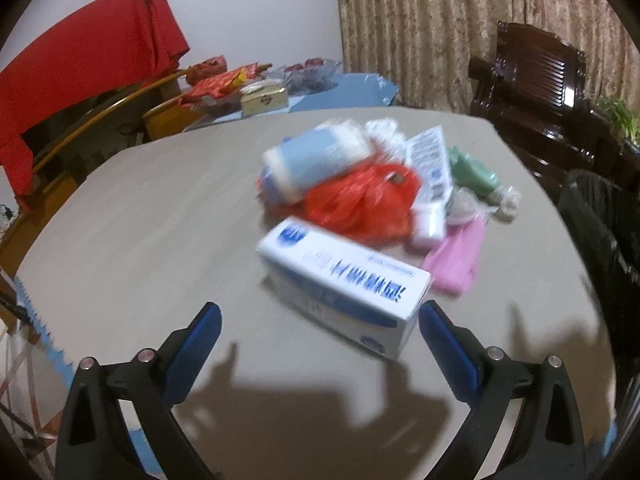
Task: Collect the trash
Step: 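Move the left tool to the white alcohol-pad box and close on it, then carry the box with the left tool to the bin while the right tool carries the pink bag there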
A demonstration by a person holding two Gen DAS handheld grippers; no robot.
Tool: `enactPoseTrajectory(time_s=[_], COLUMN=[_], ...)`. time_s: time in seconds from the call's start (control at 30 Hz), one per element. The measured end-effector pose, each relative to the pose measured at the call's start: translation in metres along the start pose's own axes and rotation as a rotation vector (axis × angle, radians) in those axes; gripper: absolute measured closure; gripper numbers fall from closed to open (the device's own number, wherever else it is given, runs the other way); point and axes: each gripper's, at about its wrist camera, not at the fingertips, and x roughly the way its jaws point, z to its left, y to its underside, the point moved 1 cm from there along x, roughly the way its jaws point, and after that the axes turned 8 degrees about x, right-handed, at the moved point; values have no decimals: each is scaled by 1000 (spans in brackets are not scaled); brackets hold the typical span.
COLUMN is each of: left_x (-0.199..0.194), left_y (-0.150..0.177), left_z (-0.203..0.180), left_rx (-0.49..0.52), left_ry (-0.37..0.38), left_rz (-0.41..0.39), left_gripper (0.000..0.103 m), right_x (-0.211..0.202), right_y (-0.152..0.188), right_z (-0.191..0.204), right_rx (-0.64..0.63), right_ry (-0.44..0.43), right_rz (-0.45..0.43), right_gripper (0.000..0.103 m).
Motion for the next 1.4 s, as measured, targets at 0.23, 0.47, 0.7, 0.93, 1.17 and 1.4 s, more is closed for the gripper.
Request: enactPoseTrajectory(time_s=[0.23, 0.47, 0.7, 0.93, 1.17, 1.4], left_x=[-2, -10, 9, 30, 33, 25], left_y=[17, 7, 0, -5, 4, 6], left_z=[25, 21, -8, -8, 8, 27], left_rx=[-31, -86, -74, -118, -171, -203], left_ry=[-41, 37, 10, -7, 61, 71], left_rz=[51, 8, -6, -44, -38, -66], left_gripper=[6, 6, 6, 31, 58, 72], right_x=[10, 12, 14, 20, 26, 37], right_y=[3, -1, -3, 1, 4, 3], right_z=[16, 18, 10, 12, 18, 35], right_rx=[-26, -35, -30, -29, -38, -56], right_ry=[-22, -16, -1, -9, -20, -52], right_rz=[18, 11, 7, 22, 30, 33], right_gripper=[5, 5, 5, 5, 5, 5])
